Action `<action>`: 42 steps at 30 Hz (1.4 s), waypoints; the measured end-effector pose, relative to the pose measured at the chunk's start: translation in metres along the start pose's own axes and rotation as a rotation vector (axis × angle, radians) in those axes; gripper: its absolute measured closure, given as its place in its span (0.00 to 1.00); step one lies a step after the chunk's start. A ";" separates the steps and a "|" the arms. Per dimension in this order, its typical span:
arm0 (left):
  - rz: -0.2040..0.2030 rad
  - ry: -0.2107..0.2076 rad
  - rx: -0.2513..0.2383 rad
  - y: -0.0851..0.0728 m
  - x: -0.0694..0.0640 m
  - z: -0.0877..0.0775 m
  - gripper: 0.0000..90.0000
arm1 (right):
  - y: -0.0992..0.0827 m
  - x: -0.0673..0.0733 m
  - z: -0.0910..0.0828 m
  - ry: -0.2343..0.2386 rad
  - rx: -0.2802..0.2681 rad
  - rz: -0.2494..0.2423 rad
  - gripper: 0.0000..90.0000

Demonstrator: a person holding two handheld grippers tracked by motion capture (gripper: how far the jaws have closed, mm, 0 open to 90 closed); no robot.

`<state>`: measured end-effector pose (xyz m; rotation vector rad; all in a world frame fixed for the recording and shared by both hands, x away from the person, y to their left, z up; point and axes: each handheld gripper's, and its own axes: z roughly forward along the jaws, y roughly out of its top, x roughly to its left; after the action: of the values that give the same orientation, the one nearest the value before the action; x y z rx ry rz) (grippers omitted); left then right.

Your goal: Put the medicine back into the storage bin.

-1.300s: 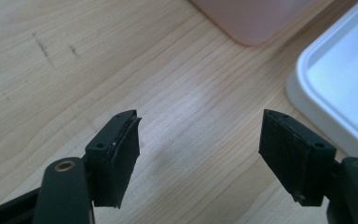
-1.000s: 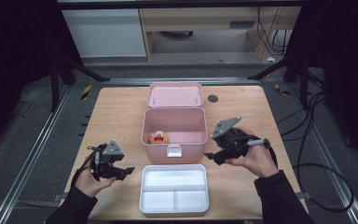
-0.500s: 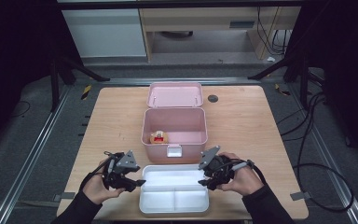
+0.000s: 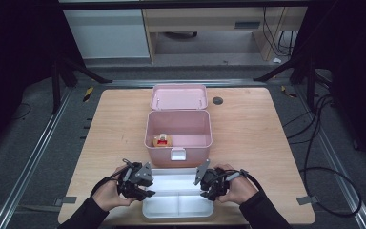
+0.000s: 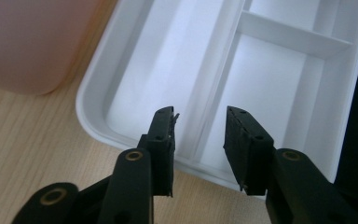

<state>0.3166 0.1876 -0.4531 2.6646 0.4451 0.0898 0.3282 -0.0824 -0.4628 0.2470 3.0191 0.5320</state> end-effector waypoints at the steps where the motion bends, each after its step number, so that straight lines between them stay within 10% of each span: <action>1: 0.008 -0.005 0.012 0.001 0.000 0.002 0.74 | 0.000 0.000 0.001 0.005 0.005 0.000 0.77; 33: 0.155 -0.097 0.151 0.009 0.010 0.023 0.96 | 0.012 -0.009 0.016 0.071 0.123 -0.068 0.96; 42: 0.209 -0.093 0.121 0.016 0.001 -0.003 0.97 | 0.014 -0.002 -0.004 0.079 0.092 -0.092 0.97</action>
<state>0.3215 0.1756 -0.4437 2.8132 0.1459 0.0008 0.3319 -0.0716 -0.4542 0.0927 3.1171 0.4049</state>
